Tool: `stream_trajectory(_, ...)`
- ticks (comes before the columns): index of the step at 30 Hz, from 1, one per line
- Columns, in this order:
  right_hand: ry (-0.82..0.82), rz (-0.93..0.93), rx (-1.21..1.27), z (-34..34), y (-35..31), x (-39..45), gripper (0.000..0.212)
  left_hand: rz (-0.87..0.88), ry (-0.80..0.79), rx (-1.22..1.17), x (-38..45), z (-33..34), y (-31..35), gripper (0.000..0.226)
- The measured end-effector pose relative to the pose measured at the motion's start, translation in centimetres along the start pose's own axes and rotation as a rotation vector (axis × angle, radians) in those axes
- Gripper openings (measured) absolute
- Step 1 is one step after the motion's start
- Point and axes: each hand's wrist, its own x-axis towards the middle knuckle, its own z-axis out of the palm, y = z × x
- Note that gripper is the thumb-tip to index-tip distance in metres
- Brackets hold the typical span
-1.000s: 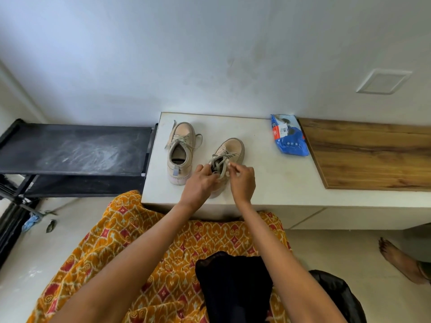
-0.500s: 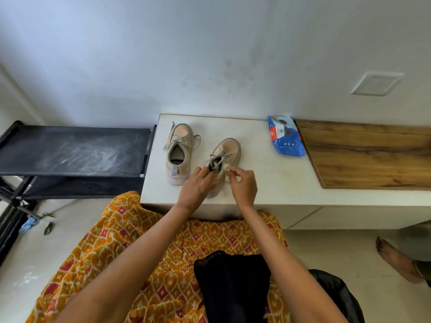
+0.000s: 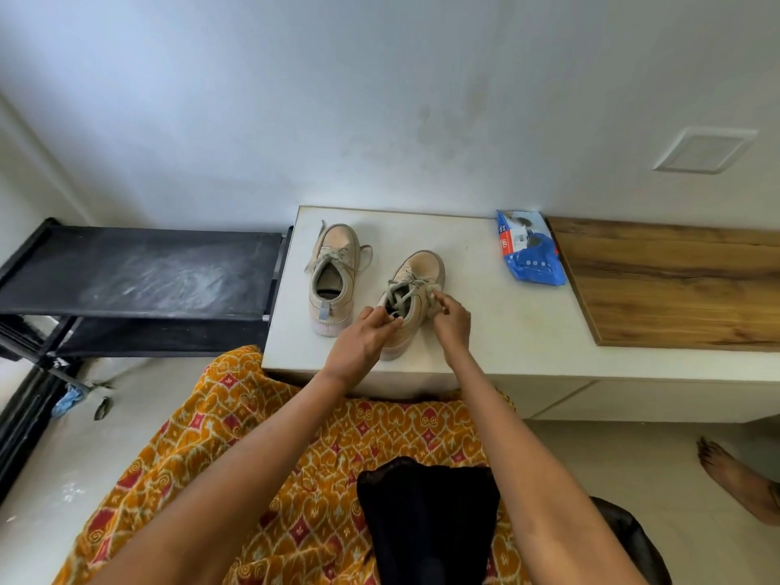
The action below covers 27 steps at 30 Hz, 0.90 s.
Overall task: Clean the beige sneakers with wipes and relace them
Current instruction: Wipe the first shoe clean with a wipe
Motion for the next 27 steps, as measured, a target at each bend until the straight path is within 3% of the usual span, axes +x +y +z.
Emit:
stream_trajectory(5, -0.04, 0.006, 0.153, 0.5, -0.3, -5.5, 0.04, -0.025, 0.006, -0.013, -0.1, 0.1, 0.2, 0.037)
stream_trajectory(10, -0.057, 0.006, 0.219, 0.3, -0.7, -7.6, 0.035, -0.043, 0.001, -0.027, 0.0, -0.5, 0.6, 0.026)
stream_trajectory(14, -0.06, 0.057, 0.269, 2.5, -0.8, -7.6, 0.045, -0.038, 0.006, -0.059, 0.3, -1.0, 0.9, 0.023)
stream_trajectory(23, -0.091, 0.182, 0.099, 1.0, -1.9, -1.0, 0.055, -0.004, -0.029, -0.031, 1.0, -1.1, 0.4, 0.013)
stream_trajectory(27, -0.113, 0.146, 0.103, 1.0, -1.7, -1.1, 0.054, -0.004, -0.019, -0.037, 0.8, -0.9, 0.3, 0.015)
